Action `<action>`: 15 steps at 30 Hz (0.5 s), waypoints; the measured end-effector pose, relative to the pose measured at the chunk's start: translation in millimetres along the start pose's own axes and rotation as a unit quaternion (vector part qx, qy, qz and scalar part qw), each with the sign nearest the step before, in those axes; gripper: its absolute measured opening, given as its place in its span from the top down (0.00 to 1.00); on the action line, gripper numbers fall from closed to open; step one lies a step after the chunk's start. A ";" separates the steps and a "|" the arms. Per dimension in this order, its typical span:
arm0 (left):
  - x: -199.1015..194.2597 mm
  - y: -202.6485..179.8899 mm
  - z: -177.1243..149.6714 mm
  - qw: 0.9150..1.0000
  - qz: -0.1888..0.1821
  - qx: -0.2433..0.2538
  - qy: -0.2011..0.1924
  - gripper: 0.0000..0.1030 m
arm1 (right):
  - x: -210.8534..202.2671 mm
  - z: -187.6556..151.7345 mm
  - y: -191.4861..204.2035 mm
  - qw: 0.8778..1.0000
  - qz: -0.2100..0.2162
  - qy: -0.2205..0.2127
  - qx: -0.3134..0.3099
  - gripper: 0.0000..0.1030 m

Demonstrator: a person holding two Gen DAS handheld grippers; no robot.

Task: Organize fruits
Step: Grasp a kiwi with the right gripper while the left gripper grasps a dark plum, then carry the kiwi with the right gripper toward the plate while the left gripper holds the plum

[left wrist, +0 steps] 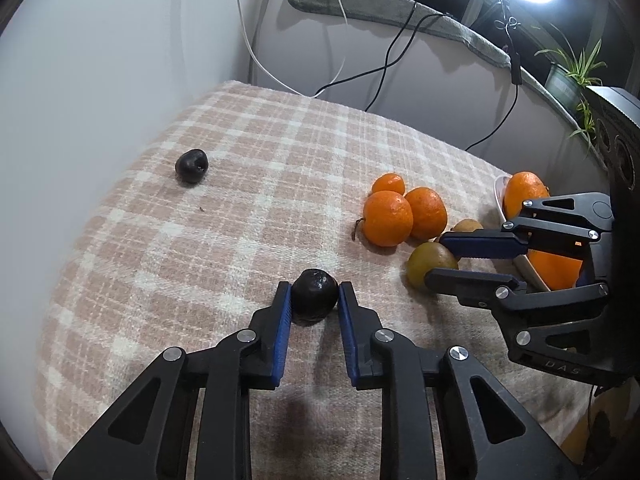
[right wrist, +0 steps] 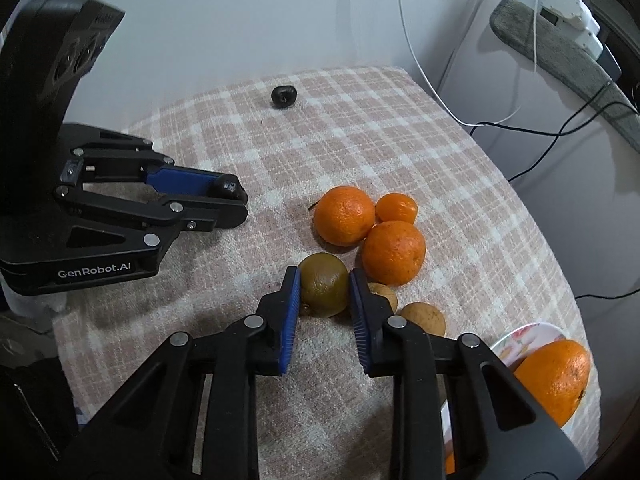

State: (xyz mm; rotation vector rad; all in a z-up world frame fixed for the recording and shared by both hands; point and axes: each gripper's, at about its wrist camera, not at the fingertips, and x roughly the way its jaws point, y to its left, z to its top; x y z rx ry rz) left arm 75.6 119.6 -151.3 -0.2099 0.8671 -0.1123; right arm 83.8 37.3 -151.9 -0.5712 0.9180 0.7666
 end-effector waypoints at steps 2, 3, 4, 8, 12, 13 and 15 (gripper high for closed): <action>-2.0 -0.4 -1.0 1.000 -0.003 -0.002 -0.001 0.80 | -3.9 -1.5 -1.4 1.000 0.007 -0.005 0.007 0.75; -3.2 -1.0 -1.6 1.000 -0.003 -0.003 -0.002 0.80 | -5.9 -2.3 -1.6 1.000 0.009 -0.008 0.010 0.75; -4.3 -1.4 -1.9 1.000 -0.004 -0.003 -0.003 0.80 | -8.7 -3.1 -1.9 1.000 0.010 -0.012 0.012 0.75; -9.8 -3.5 -1.9 1.000 -0.011 -0.005 -0.008 0.80 | -17.7 -5.4 -4.0 0.999 0.016 -0.024 0.023 0.76; -14.6 -9.4 -0.8 1.000 -0.018 -0.002 -0.013 0.80 | -30.0 -7.3 -7.1 0.998 0.020 -0.038 0.034 0.76; -15.9 -11.1 -0.8 1.000 -0.019 -0.001 -0.014 0.80 | -34.2 -8.1 -9.0 0.998 0.021 -0.043 0.038 0.76; -18.6 -15.5 -0.6 1.000 -0.023 0.001 -0.017 0.80 | -42.4 -10.2 -12.4 0.997 0.023 -0.052 0.046 0.76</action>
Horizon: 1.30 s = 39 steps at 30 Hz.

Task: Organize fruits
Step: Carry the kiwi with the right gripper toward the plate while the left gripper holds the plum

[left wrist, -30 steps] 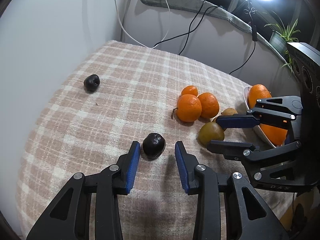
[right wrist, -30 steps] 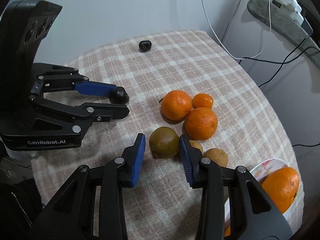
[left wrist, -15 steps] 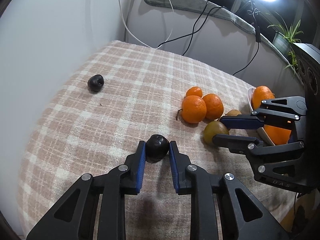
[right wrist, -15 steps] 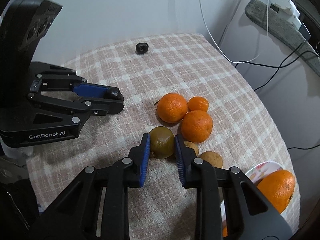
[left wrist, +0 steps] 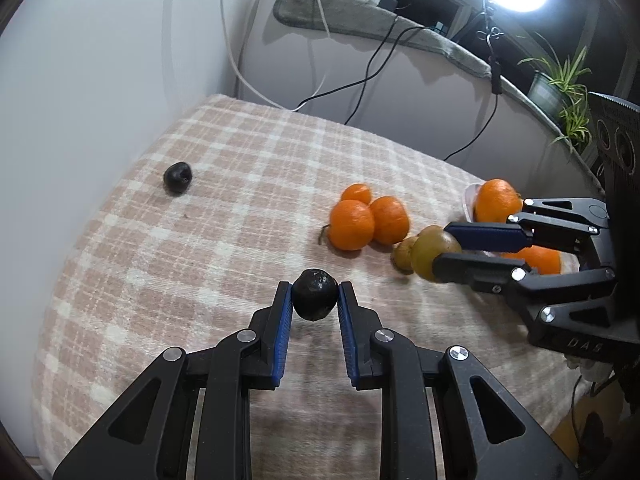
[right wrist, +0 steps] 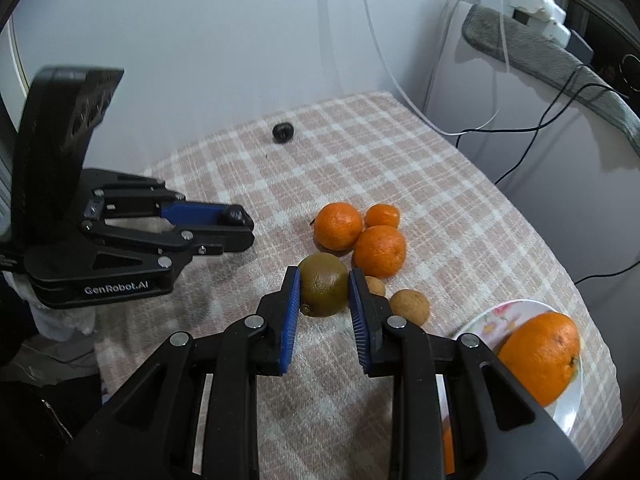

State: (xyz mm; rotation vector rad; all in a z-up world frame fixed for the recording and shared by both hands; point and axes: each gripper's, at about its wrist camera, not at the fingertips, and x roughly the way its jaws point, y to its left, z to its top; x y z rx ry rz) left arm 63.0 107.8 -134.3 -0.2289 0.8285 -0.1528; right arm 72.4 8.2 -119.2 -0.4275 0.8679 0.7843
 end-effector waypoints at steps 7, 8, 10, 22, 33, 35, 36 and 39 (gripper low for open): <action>-2.5 -19.0 3.8 1.000 -0.019 0.009 -0.007 0.80 | -34.3 -9.5 -21.6 0.999 0.001 -0.035 0.040 0.76; -2.2 -22.8 4.4 1.000 -0.023 0.012 -0.007 0.80 | -39.9 -11.4 -26.4 0.998 -0.001 -0.040 0.047 0.76; -2.0 -28.8 4.8 0.999 -0.027 0.016 -0.008 0.80 | -48.9 -15.4 -32.9 0.997 -0.002 -0.048 0.059 0.76; 3.8 -70.2 12.8 0.997 -0.063 0.044 -0.008 0.80 | -92.0 -47.8 -77.6 0.989 -0.026 -0.077 0.122 0.76; 22.9 -115.1 20.6 0.993 -0.092 0.074 0.002 0.80 | -116.4 -82.2 -120.2 0.979 -0.050 -0.082 0.177 0.76; 26.1 -121.4 21.8 0.992 -0.094 0.079 0.004 0.80 | -117.6 -89.9 -128.1 0.977 -0.054 -0.080 0.189 0.76; 28.3 -124.3 22.8 0.992 -0.095 0.082 0.005 0.80 | -117.4 -92.8 -131.6 0.976 -0.054 -0.079 0.194 0.76; 33.7 -131.3 25.0 0.991 -0.097 0.088 0.010 0.80 | -116.0 -101.7 -140.4 0.974 -0.054 -0.073 0.208 0.76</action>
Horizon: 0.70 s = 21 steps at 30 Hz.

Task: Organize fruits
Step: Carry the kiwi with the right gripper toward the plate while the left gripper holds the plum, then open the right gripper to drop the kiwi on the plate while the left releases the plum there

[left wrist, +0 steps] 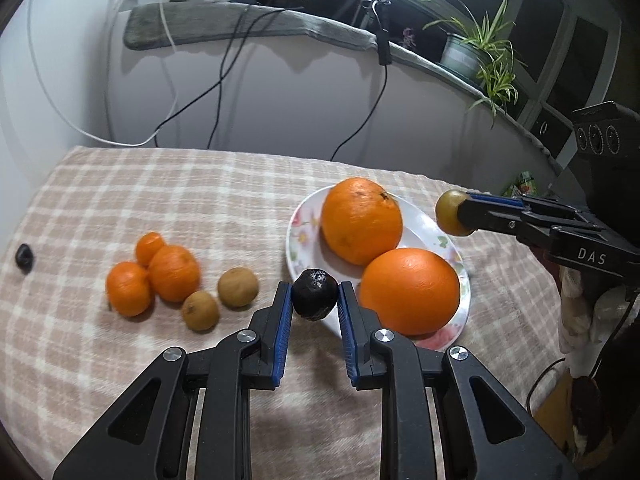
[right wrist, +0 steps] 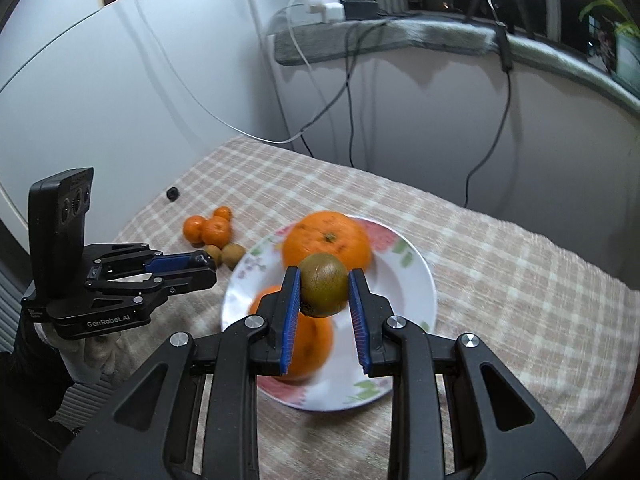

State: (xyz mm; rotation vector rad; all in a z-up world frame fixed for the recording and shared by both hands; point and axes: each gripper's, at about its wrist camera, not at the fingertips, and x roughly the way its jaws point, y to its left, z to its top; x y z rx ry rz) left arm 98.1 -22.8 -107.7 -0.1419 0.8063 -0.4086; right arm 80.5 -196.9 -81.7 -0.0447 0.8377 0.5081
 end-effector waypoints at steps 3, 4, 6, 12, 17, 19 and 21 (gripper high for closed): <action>5.9 -4.7 1.6 1.000 -0.002 0.003 0.005 0.80 | 2.7 -3.7 -6.7 1.000 -0.003 0.006 0.005 0.76; 7.4 -6.0 2.2 1.000 -0.002 0.005 0.006 0.80 | 4.1 -4.5 -9.8 1.000 -0.003 0.008 0.008 0.76; 10.0 -8.9 2.7 1.000 -0.003 0.007 0.009 0.80 | 6.2 -6.0 -15.4 1.000 -0.001 0.011 0.016 0.76; 14.7 -13.4 4.2 1.000 0.000 0.012 0.013 0.80 | 12.1 -8.8 -24.2 0.999 0.002 0.019 0.028 0.76; 16.7 -15.5 4.1 1.000 -0.001 0.015 0.018 0.80 | 15.9 -10.7 -26.8 0.999 0.003 0.026 0.031 0.76; 17.8 -16.7 4.6 1.000 -0.001 0.017 0.020 0.80 | 17.1 -12.2 -27.1 0.999 0.004 0.028 0.033 0.76; 18.3 -17.1 4.8 1.000 0.000 0.017 0.021 0.79 | 17.7 -12.7 -27.4 0.999 0.004 0.029 0.034 0.76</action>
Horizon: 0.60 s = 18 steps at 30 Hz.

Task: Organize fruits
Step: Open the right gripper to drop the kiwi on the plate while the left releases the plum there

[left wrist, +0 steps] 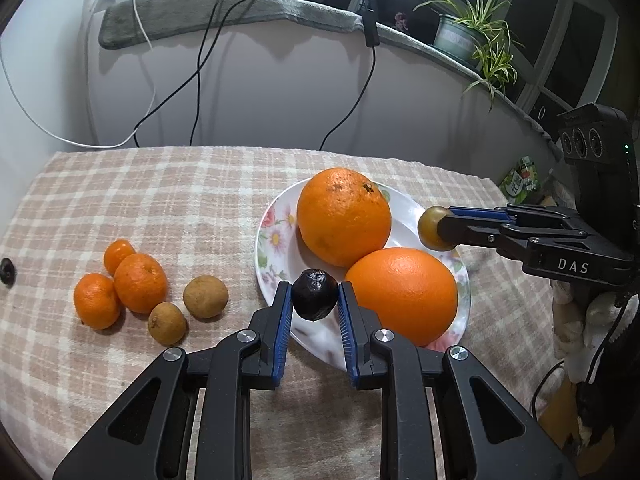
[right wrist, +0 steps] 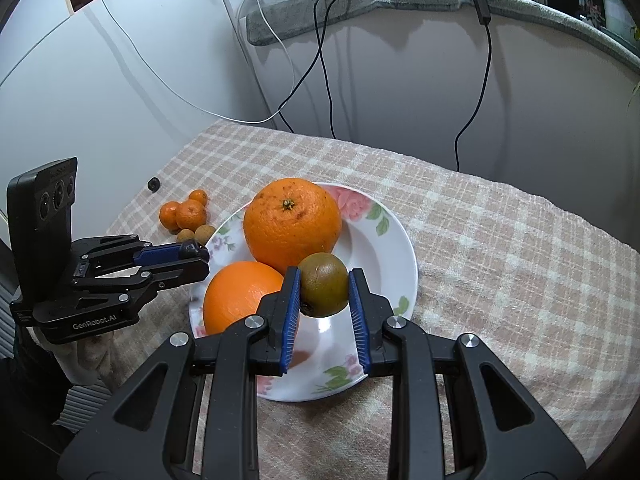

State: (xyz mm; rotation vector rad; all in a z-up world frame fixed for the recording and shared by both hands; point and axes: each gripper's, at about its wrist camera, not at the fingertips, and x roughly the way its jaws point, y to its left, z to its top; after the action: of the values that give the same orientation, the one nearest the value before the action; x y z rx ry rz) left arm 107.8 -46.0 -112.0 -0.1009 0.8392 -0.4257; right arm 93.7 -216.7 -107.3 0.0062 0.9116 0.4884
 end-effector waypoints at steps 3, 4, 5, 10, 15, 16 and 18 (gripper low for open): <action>-0.1 0.8 0.2 1.000 0.001 -0.001 0.000 0.79 | 0.0 -0.2 0.0 1.000 0.000 0.000 0.000 0.76; 0.0 0.9 0.1 1.000 0.001 -0.001 0.000 0.79 | -0.2 0.2 0.0 1.000 0.000 0.000 -0.001 0.75; 0.0 1.1 0.0 1.000 0.002 -0.001 0.001 0.79 | 0.5 0.4 -0.1 1.000 0.000 0.001 -0.001 0.75; -2.4 1.3 -0.1 1.000 0.000 -0.001 -0.003 0.65 | 1.1 0.3 -1.2 1.000 -0.004 0.001 0.004 0.75; -5.5 0.4 0.9 1.000 0.001 0.001 -0.008 0.59 | 1.0 0.6 -2.0 1.000 -0.004 0.001 0.004 0.74; -6.0 0.5 1.0 1.000 0.000 0.000 -0.008 0.59 | 0.8 0.7 -2.3 1.000 -0.004 0.000 0.004 0.71; -6.8 0.7 1.6 1.000 0.001 -0.001 -0.009 0.59 | -2.2 1.7 -3.0 1.000 -0.006 -0.006 0.007 0.57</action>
State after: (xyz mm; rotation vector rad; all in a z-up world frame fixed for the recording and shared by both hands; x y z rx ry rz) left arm 105.2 -42.7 -106.4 -0.1055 0.8214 -0.4223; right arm 95.1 -219.9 -105.3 0.0159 0.9021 0.4702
